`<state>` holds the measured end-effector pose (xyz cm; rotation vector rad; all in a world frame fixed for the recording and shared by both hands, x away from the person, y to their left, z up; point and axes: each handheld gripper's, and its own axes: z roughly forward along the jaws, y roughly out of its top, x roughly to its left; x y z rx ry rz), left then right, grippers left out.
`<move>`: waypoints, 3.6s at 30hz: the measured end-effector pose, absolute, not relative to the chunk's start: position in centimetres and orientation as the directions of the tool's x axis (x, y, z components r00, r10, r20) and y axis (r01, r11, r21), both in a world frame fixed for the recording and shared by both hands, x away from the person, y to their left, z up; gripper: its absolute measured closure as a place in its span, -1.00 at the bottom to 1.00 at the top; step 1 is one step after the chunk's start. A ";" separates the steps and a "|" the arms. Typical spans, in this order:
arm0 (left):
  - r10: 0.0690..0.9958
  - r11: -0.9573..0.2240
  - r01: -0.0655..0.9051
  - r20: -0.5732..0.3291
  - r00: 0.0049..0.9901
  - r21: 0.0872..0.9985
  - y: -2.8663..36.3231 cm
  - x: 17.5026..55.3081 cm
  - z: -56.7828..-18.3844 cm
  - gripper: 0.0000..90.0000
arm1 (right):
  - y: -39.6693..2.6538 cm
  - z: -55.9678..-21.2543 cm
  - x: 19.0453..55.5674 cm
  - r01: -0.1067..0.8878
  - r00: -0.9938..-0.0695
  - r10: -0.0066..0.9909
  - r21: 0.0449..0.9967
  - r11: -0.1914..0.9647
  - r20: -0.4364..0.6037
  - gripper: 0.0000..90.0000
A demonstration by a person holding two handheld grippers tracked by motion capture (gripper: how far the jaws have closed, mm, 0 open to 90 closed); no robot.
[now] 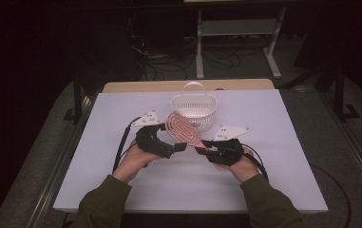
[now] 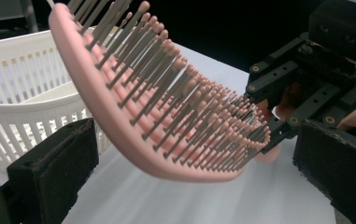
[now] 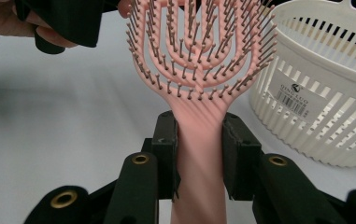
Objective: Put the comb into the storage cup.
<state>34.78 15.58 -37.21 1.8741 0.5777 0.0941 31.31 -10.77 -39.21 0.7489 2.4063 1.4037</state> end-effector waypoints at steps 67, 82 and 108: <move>0.453 -0.140 0.486 -0.381 0.806 0.863 17.3 35.2 -36.7 0.25 | -8.5 -40.4 30.7 0.266 -0.846 0.533 0.845 0.463 -0.026 0.51; 0.410 -0.139 0.468 -0.379 0.829 0.873 17.0 34.9 -36.3 0.41 | -8.2 -40.6 30.7 0.267 -0.848 0.529 0.842 0.469 -0.025 0.53; 0.413 -0.121 0.451 -0.368 0.833 0.884 17.2 34.7 -36.0 0.42 | -8.2 -40.6 30.9 0.283 -0.845 0.534 0.854 0.437 0.007 0.27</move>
